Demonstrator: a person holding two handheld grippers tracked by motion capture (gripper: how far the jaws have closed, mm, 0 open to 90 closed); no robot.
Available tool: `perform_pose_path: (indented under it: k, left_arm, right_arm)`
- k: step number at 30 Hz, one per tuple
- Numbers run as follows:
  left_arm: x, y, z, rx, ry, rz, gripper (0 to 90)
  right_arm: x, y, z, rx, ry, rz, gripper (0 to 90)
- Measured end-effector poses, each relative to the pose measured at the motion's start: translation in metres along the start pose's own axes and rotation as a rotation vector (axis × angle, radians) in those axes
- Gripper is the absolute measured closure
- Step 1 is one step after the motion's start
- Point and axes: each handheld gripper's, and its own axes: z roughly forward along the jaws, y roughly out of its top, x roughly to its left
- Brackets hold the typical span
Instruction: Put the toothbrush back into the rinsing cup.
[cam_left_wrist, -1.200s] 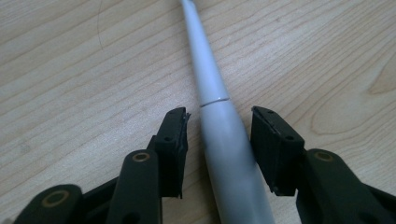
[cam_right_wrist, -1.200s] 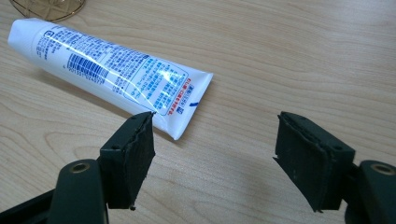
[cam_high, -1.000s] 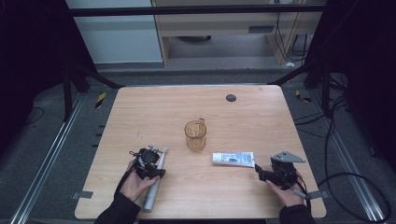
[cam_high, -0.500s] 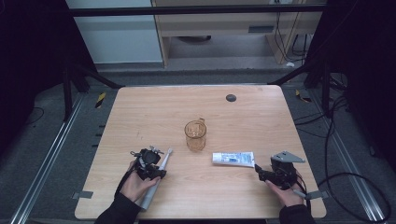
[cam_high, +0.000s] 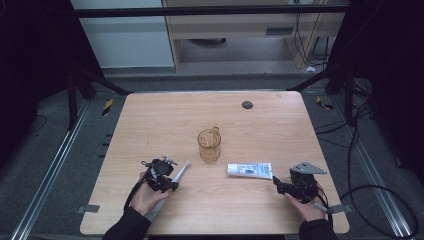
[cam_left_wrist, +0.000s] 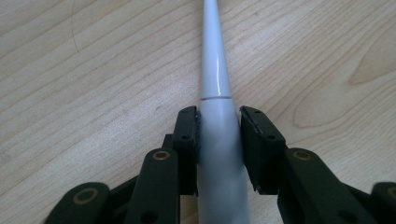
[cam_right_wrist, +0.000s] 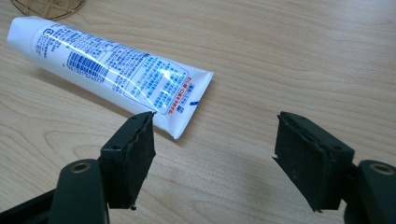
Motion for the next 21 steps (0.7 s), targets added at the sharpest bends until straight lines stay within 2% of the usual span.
perform_pose_path:
  k: [11,16,21]
  left_arm:
    - [-0.004,0.0,-0.023,-0.084,-0.006,0.023,67.5]
    - [-0.003,0.0,-0.029,-0.116,-0.014,0.012,67.5]
    - [-0.002,0.0,-0.042,-0.165,-0.018,0.007,67.6]
  right_arm:
    - [0.0,0.0,0.001,0.004,-0.003,-0.002,28.7]
    - [0.0,0.0,0.0,0.001,-0.004,0.0,28.7]
    - [0.0,0.0,-0.001,-0.001,-0.001,0.006,28.6]
